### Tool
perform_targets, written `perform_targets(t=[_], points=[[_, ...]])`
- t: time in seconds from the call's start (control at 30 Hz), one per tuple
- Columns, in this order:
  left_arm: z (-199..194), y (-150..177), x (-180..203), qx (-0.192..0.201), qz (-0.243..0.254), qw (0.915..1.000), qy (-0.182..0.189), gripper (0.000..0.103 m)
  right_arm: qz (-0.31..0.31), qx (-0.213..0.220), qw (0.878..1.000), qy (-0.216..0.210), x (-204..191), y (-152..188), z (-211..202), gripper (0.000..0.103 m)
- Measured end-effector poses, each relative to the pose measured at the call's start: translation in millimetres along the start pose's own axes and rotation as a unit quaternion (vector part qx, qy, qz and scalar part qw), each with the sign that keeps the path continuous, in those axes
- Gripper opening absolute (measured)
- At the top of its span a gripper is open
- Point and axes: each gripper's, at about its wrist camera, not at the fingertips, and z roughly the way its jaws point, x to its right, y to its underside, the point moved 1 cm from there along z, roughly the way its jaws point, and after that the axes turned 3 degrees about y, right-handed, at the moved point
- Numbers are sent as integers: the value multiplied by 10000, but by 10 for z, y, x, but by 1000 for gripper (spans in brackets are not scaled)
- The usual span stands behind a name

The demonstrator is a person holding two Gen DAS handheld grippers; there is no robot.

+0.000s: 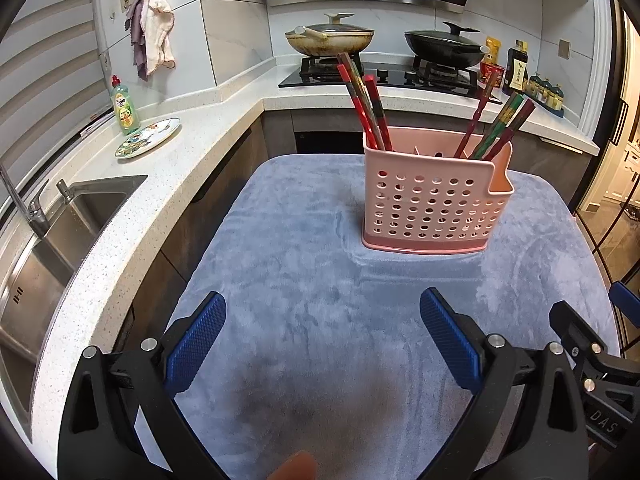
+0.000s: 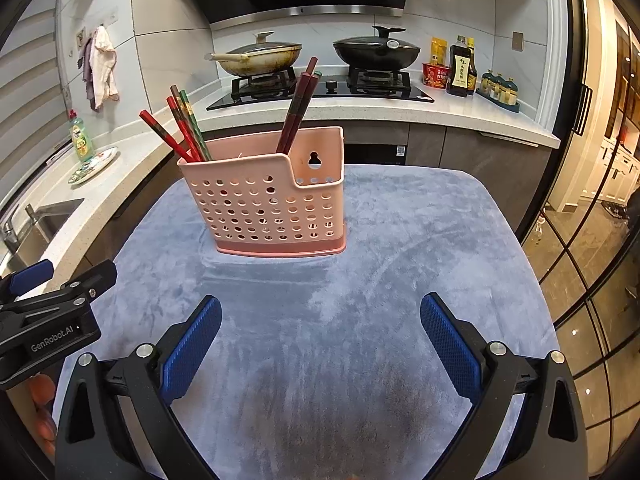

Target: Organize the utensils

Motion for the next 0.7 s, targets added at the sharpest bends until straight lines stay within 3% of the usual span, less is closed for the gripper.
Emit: perform_targets(t=[0.7], points=[[-99,10,70,51,60,10000,26,93,10,77,10000,-42,-3,5,-78,96]])
